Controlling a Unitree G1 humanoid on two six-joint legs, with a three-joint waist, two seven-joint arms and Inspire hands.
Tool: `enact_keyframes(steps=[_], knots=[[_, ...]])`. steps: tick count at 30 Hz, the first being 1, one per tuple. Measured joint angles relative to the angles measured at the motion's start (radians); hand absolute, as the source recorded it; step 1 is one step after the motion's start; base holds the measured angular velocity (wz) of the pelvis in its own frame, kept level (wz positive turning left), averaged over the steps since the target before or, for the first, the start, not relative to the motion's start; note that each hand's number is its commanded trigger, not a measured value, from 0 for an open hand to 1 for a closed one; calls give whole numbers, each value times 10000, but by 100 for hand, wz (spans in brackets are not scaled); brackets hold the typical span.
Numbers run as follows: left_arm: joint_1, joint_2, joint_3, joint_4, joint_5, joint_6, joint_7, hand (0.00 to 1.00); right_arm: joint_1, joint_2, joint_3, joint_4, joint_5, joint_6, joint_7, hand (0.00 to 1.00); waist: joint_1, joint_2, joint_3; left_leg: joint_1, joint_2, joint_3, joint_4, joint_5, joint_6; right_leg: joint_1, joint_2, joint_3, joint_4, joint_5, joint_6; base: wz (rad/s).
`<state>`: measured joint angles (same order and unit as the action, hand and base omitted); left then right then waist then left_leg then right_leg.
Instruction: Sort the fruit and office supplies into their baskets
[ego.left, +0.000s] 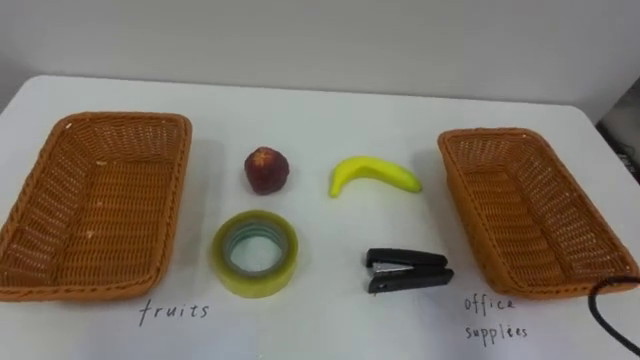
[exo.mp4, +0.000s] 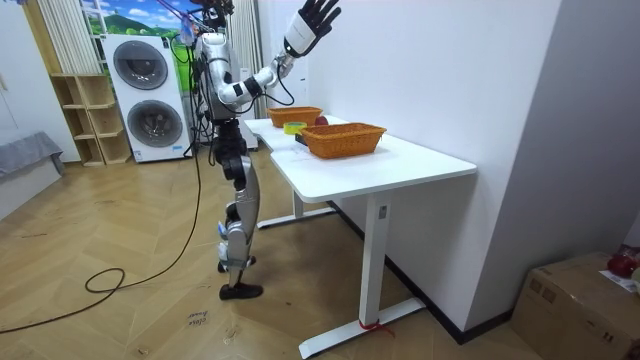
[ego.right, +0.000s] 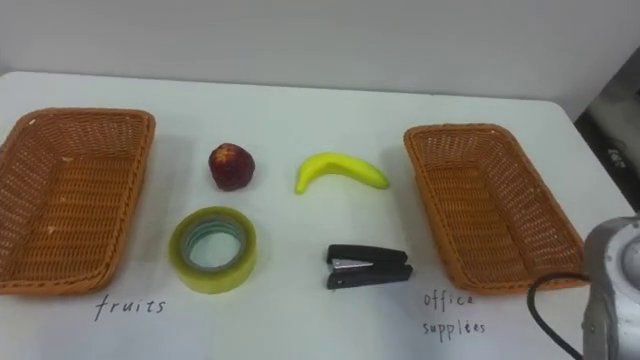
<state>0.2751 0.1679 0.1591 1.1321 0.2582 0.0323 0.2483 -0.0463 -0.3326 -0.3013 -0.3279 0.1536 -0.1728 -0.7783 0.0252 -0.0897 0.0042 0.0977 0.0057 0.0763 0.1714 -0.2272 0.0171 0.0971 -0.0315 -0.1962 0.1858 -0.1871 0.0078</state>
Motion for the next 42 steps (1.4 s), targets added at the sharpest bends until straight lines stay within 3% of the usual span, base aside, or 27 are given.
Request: enact_keyframes(steps=[3, 6, 10, 20, 25, 35, 42], knots=[[-20, -1, 0, -24, 171, 63, -56, 0, -55, -25, 299, -63, -11, 20, 481, 0, 110, 46, -21, -14, 1, -26, -3, 0, 0, -6, -5, -22, -5, 0, 0, 0], [-75, 5, 8, -25, 193, 126, -169, 0, -130, -307, 755, -109, -68, 177, 1119, 0, 129, 125, -83, -30, -1, -49, -4, 2, 3, -9, -8, -21, -7, 1, 1, 0], [-111, 4, 3, -29, 190, 126, -261, 0, -133, -392, 1372, -107, -73, 457, 2078, 0, 168, 187, -83, 8, 0, -43, 3, 24, 2, 20, -3, 16, -11, 1, 0, 0], [-160, -7, -243, -48, 195, 134, -454, 0, -129, -412, 2023, 114, -86, 802, 3907, 0, 282, -43, 40, -5, -14, -113, 59, 54, 3, 62, -9, 32, -16, 2, -2, 1], [-166, 4, -233, -132, 193, 146, -555, 0, -127, -412, 2026, 119, -122, 868, 4680, 0, 354, -108, 1, -20, -22, -177, -4, 52, 2, 60, -9, -14, -13, 7, -8, 2], [-336, 109, -220, -226, 622, 115, -821, 0, -123, -415, 2038, 328, -1862, 1007, 6610, 0, 351, -210, -66, -36, -18, -217, 16, 56, -1, 53, -3, -57, -24, 7, -8, 1], [-327, 152, -168, -203, 581, 112, -822, 0, -122, -417, 2305, 1011, -2037, 1232, 7838, 0, 353, -326, -26, -5, -18, -209, 77, 58, 0, 95, -12, -14, -26, 8, -8, 0]])
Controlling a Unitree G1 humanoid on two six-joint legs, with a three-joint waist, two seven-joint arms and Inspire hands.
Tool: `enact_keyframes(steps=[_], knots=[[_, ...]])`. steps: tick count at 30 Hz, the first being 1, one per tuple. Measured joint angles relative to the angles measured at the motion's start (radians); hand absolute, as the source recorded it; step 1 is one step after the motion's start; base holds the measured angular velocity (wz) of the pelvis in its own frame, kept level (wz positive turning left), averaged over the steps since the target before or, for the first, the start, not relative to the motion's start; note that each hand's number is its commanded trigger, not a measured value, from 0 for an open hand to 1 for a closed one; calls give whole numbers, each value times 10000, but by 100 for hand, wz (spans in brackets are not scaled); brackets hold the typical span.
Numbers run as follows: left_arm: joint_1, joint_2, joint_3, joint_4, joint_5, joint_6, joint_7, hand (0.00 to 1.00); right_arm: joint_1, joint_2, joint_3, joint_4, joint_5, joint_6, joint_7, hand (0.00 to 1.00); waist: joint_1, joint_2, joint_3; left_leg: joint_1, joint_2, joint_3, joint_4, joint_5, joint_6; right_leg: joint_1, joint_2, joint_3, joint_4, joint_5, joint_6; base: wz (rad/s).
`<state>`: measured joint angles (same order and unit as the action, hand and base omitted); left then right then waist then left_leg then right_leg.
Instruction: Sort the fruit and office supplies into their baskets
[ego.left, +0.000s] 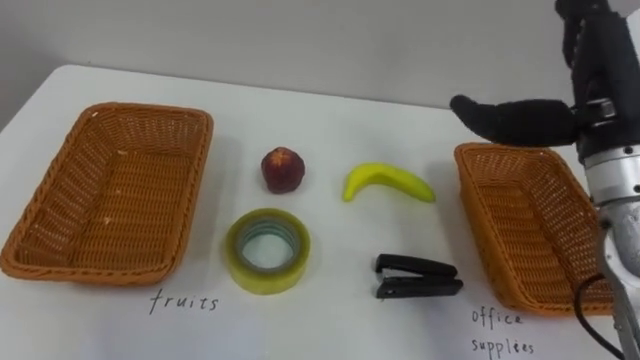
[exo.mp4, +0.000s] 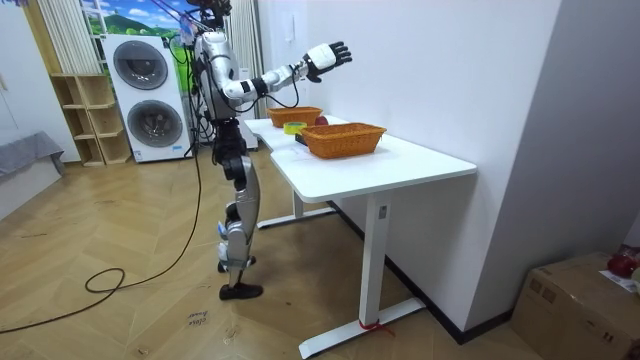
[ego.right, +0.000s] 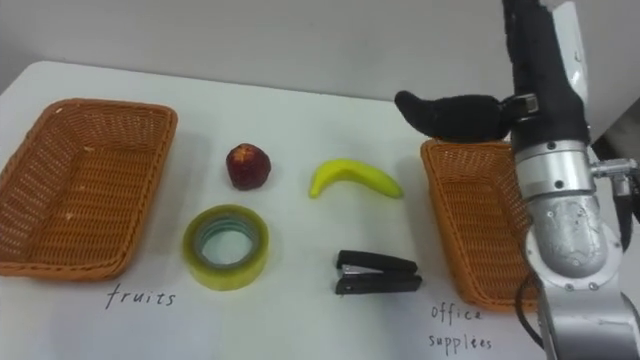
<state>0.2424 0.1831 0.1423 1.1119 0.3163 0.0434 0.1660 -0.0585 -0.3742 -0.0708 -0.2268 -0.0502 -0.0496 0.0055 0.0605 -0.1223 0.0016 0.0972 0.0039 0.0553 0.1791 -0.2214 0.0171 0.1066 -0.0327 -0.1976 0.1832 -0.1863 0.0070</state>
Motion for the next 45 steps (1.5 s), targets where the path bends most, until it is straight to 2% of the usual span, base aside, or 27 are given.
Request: enact_keyframes(steps=[4, 19, 24, 26, 28, 37, 40, 43, 45], knots=[[-43, 2, -17, -20, 0, -2, -36, 0, 34, 0, 300, 274, -16, 215, 820, 0, 0, -6, 8, 1, 5, -4, 37, -1, 0, 26, -2, 6, 9, 3, -5, 0], [-225, 64, -497, -9, -27, -16, -39, 0, 55, -20, 705, 288, -674, 336, 2842, 0, -15, 61, 49, 5, -1, -77, 74, -2, -2, 91, 9, 5, -1, 19, -27, 1], [-276, 116, -484, -11, -18, 13, -38, 0, 55, -106, 1004, 592, -1212, 616, 3391, 0, 77, 69, 51, -7, -4, -102, 76, -3, -2, 85, 7, 0, -6, 19, -27, 1], [-322, 192, -474, 8, -29, 43, -55, 0, 71, -110, 1006, 725, -1314, 947, 3700, 0, 212, 69, 48, -33, -1, -91, 56, -3, -1, 32, 10, 24, -4, 19, -27, -3], [-320, 264, -475, 23, -90, 112, -163, 0, 105, -119, 1006, 724, -1408, 1087, 3966, 0, 252, 72, 39, -47, 0, -91, 57, -2, -2, 13, 11, 22, 4, 19, -27, 0], [-320, 337, -482, 46, -80, 224, -408, 0, 107, -127, 1160, 988, -1346, 1177, 5183, 0, 300, 55, 22, 2, -3, -50, 71, -1, 0, 8, 4, 38, 4, 19, -27, 0], [-351, 360, -476, 59, -81, 231, -416, 0, 111, -126, 1282, 1245, -1343, 1395, 5574, 0, 293, 59, 23, -6, -1, -44, 67, -1, 0, 39, 4, 9, 5, 19, -27, -1], [-385, 389, -469, 58, -78, 239, -455, 0, 111, -126, 1283, 1435, -1358, 1612, 5906, 0, 304, 13, -8, 7, 0, -44, 52, -1, 0, 43, 6, 9, 7, 19, -27, 0], [-384, 406, -459, 59, -77, 255, -502, 0, 112, -126, 1282, 1435, -1392, 1622, 6090, 0, 304, -12, -26, 15, 0, -42, 55, 0, -1, 48, 7, 12, 9, 19, -27, 0]])
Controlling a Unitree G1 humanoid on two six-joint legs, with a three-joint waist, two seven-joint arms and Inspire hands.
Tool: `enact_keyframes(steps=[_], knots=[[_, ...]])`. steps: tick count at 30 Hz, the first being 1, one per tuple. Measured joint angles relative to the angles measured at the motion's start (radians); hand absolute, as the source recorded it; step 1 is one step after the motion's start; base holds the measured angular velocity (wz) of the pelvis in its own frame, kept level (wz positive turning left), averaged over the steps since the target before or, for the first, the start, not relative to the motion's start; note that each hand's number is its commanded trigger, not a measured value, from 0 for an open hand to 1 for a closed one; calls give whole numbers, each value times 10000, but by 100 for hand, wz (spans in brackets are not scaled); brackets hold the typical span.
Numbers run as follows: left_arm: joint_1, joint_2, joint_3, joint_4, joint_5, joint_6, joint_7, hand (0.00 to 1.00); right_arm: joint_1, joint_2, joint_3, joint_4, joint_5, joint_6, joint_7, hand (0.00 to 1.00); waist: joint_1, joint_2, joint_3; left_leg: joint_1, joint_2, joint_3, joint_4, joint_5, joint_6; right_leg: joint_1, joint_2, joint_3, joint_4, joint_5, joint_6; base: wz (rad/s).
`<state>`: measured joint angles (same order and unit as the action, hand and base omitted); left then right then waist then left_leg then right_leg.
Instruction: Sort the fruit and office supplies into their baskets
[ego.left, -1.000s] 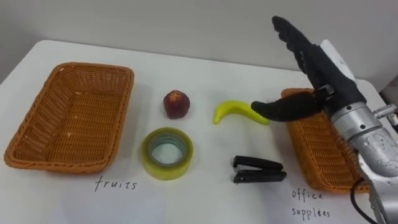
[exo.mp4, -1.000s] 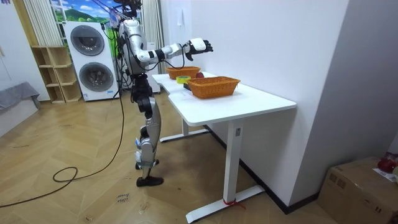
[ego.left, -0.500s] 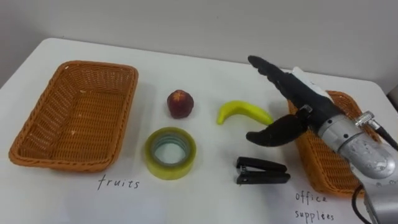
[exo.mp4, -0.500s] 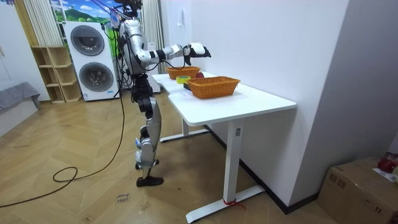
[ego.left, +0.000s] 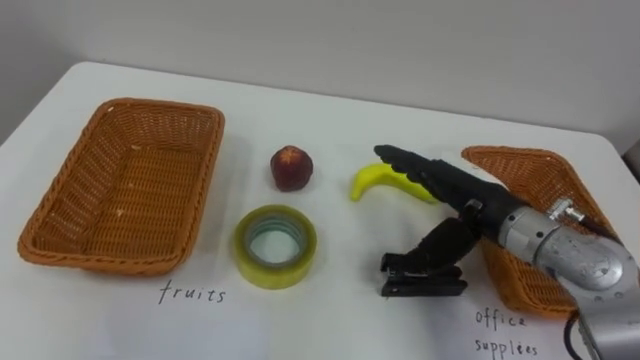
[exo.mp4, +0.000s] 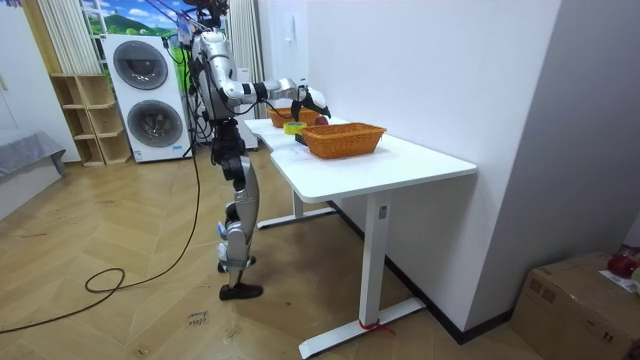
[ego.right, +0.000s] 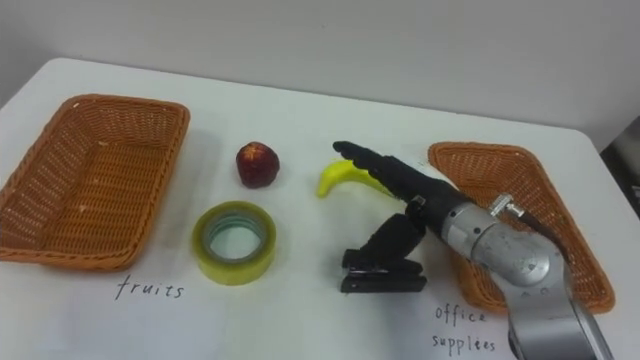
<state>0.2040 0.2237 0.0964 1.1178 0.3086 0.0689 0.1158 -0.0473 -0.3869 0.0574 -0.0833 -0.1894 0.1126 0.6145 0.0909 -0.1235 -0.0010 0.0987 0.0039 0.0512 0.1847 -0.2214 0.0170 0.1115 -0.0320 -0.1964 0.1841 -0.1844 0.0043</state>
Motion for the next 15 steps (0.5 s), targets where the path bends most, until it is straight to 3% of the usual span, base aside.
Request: enact_keyframes(steps=[4, 8, 15], knots=[[-42, 14, -1, -1, -5, 50, -70, 0, 4, 2, 14, 4, -4, 3, 283, 0, 26, -107, -32, 18, -4, 1, 27, 0, 0, 31, -4, 5, -1, 0, 0, 0], [-74, 83, -25, -3, -4, 49, -137, 0, 234, 1, 32, 61, -4, 12, 569, 0, 184, -219, 26, 142, 4, -7, 24, -2, -1, 121, 1, -11, 0, 0, 0, 0], [-133, 118, -13, -36, 78, 58, -200, 0, 584, 1, 92, 343, -517, 208, 977, 0, 388, -232, 48, 142, 0, -23, 10, -5, 1, 88, -1, -17, 5, 2, -2, 0]])
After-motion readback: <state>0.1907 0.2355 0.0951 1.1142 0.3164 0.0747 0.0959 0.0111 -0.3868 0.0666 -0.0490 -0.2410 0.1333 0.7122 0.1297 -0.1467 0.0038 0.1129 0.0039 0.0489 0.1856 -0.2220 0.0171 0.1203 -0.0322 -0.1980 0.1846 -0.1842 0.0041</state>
